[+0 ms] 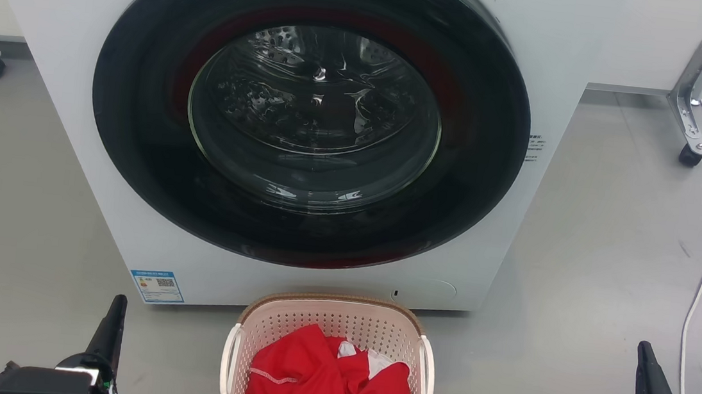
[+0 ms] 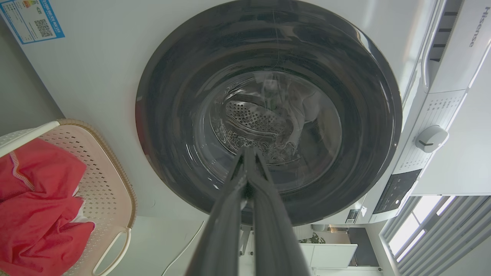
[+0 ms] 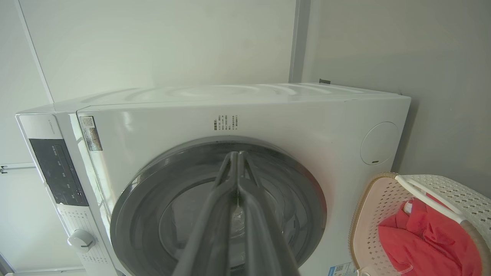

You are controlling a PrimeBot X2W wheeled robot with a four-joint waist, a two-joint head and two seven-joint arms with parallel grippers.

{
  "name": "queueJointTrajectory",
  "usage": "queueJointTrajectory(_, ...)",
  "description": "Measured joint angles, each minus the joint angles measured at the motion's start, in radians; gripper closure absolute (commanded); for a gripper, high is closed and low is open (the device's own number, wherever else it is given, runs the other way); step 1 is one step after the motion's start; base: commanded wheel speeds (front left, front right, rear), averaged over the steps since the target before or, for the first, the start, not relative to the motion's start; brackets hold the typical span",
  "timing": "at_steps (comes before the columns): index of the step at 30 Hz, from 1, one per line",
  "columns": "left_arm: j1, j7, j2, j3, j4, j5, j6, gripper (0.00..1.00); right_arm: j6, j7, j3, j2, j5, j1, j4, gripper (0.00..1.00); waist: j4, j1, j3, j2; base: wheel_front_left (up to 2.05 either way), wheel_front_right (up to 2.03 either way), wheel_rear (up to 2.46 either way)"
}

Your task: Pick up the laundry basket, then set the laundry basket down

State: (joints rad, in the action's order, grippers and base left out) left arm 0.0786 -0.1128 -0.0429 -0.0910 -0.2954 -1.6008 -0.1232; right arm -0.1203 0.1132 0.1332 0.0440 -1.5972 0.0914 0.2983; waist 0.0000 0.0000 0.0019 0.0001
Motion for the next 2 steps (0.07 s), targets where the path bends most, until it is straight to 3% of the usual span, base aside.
queueJointTrajectory(2,0.0,0.0,0.0,0.0,0.0,0.0,0.0,1.0,0.0,0.0,0.0,0.0,0.0,0.0,0.0,1.0,0.0,0.0,0.0,0.0,0.0,0.0,0.0)
